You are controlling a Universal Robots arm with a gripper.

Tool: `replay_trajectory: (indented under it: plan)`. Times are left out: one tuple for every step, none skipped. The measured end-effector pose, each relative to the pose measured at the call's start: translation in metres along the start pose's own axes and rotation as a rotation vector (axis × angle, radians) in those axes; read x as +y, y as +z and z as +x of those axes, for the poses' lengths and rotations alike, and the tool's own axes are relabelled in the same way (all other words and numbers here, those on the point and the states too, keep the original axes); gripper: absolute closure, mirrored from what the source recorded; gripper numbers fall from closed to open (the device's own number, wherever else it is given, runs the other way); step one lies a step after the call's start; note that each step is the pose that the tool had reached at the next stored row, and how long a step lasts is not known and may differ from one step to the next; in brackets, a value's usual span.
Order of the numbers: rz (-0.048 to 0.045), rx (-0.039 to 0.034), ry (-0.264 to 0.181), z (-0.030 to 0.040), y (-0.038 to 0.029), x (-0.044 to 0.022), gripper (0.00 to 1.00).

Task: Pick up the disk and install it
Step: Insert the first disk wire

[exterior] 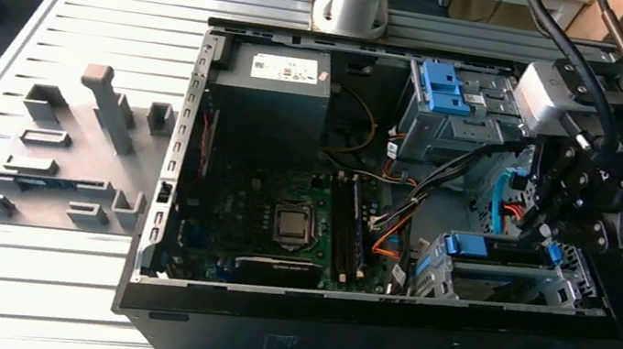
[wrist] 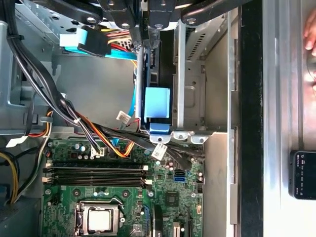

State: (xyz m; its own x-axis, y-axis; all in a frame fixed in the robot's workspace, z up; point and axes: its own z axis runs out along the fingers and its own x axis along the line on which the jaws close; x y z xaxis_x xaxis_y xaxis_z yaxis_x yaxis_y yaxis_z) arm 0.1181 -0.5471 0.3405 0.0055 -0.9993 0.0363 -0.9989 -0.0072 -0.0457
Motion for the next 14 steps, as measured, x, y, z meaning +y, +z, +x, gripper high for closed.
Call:
replay_trajectory:
  plan:
    - [-0.0001, 0.0002, 0.003, 0.0002, 0.0003, 0.0003, 0.84]
    - [-0.0002, 0.0005, 0.007, 0.0003, 0.0004, 0.0007, 0.84]
    - [-0.0004, 0.0007, 0.010, 0.0004, 0.0006, 0.0013, 0.84]
    - [-0.0005, 0.0009, 0.014, 0.0004, 0.0009, 0.0015, 0.84]
    - [-0.0006, 0.0010, 0.017, 0.0004, 0.0012, 0.0016, 0.84]
    - [-0.0007, 0.0011, 0.019, 0.0004, 0.0013, 0.0016, 0.84]
    - [-0.0008, 0.0012, 0.022, 0.0004, 0.0016, 0.0016, 0.84]
    - [-0.0009, 0.0012, 0.025, 0.0005, 0.0020, 0.0017, 0.84]
    - [-0.0010, 0.0014, 0.029, 0.0006, 0.0023, 0.0017, 0.84]
    - [-0.0012, 0.0015, 0.032, 0.0006, 0.0026, 0.0017, 0.84]
    - [-0.0013, 0.0019, 0.036, 0.0007, 0.0029, 0.0018, 0.84]
    - [-0.0015, 0.0020, 0.040, 0.0008, 0.0033, 0.0018, 0.84]
    - [-0.0015, 0.0022, 0.043, 0.0009, 0.0035, 0.0018, 0.84]
    - [-0.0016, 0.0022, 0.046, 0.0010, 0.0038, 0.0018, 0.84]
